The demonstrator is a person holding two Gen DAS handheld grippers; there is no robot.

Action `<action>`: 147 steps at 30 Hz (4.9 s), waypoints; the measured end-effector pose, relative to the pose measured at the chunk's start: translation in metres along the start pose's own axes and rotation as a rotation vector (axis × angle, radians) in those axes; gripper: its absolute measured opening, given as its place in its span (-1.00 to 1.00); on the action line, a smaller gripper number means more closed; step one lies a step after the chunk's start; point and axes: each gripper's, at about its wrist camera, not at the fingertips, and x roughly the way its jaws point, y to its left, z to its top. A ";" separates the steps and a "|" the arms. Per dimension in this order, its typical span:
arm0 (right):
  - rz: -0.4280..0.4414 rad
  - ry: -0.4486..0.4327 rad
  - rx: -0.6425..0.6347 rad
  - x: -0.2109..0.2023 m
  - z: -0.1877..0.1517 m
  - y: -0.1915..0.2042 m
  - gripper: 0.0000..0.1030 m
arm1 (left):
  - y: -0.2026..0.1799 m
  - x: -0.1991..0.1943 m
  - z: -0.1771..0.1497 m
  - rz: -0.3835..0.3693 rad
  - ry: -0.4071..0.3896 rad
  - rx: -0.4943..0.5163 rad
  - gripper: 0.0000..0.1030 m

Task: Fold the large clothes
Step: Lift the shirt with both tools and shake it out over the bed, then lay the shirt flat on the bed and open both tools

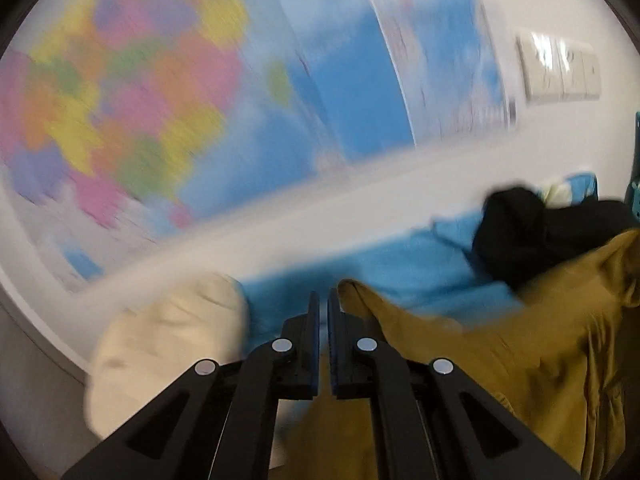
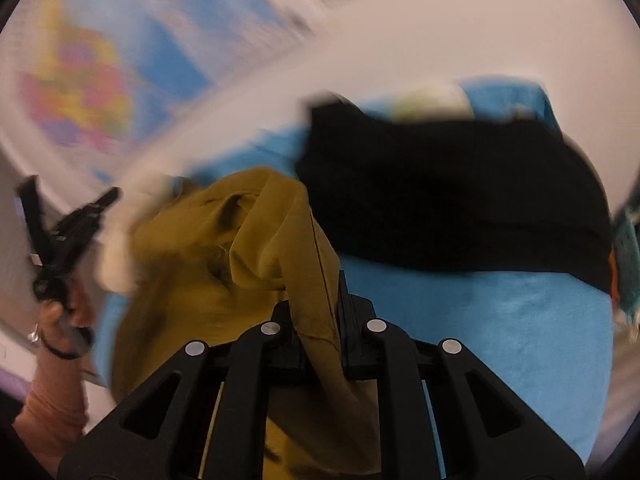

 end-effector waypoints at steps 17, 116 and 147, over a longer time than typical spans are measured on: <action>-0.205 0.006 -0.388 0.033 0.054 0.071 0.72 | 0.031 0.017 -0.082 -0.223 0.216 0.222 0.78; -0.192 -0.217 0.176 -0.193 -0.089 -0.129 -0.77 | -0.052 -0.112 -0.176 -0.357 0.082 0.226 0.79; 0.345 -0.159 0.096 -0.196 -0.228 -0.002 -0.86 | 0.146 -0.138 -0.301 -0.321 0.148 -0.319 0.87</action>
